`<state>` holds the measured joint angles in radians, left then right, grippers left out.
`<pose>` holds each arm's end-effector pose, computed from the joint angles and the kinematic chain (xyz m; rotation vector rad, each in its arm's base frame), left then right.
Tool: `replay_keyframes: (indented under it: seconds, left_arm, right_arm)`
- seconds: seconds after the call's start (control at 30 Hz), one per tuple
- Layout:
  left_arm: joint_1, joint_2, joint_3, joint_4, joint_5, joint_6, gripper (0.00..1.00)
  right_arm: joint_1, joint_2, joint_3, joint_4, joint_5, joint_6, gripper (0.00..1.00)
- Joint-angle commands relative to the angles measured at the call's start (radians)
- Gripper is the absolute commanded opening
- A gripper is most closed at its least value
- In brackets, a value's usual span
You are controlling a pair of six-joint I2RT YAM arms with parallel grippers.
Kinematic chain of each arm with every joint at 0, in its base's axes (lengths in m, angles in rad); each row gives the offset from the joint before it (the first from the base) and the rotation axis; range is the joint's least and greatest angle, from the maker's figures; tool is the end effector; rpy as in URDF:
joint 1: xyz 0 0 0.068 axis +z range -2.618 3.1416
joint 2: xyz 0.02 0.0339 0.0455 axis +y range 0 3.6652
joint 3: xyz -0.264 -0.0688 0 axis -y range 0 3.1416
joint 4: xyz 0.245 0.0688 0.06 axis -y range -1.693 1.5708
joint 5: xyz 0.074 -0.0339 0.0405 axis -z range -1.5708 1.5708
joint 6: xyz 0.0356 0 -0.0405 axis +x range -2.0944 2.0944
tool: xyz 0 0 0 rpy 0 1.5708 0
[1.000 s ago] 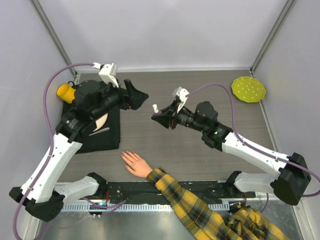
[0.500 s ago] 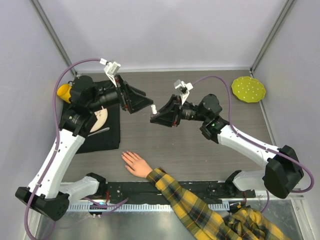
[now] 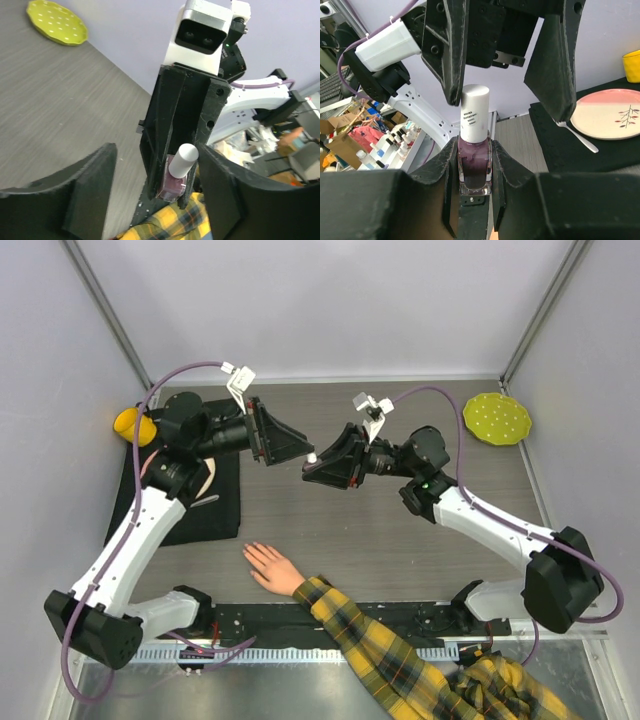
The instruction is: Paint the nails
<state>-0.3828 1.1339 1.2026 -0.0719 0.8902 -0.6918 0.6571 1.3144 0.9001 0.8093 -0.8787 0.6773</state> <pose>0.2169 -0.1172 0.4291 0.5130 1.7231 -1.4937 0.2135 0.1993 0.3624 -0.8643 1.2523 1.6136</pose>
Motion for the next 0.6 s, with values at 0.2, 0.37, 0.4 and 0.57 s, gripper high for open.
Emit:
replay_keyframes:
  seconds: [0.2, 0.37, 0.4, 0.57]
  left_arm:
    - [-0.031, 0.017, -0.006, 0.152, 0.082, -0.072, 0.46]
    - [-0.042, 0.027, 0.003, 0.101, 0.081, -0.045, 0.45]
    - [-0.044, 0.027, 0.000, 0.100, 0.079, -0.045, 0.45]
    - [-0.056, 0.026, 0.029, 0.034, 0.069, -0.020, 0.35]
  right_arm:
    - [-0.002, 0.014, 0.063, 0.094, -0.002, 0.042, 0.01]
    - [-0.002, 0.014, 0.068, 0.094, 0.004, 0.045, 0.01]
    - [-0.002, 0.016, 0.069, 0.094, 0.004, 0.044, 0.01]
    - [-0.002, 0.014, 0.071, 0.064, 0.032, 0.035, 0.01]
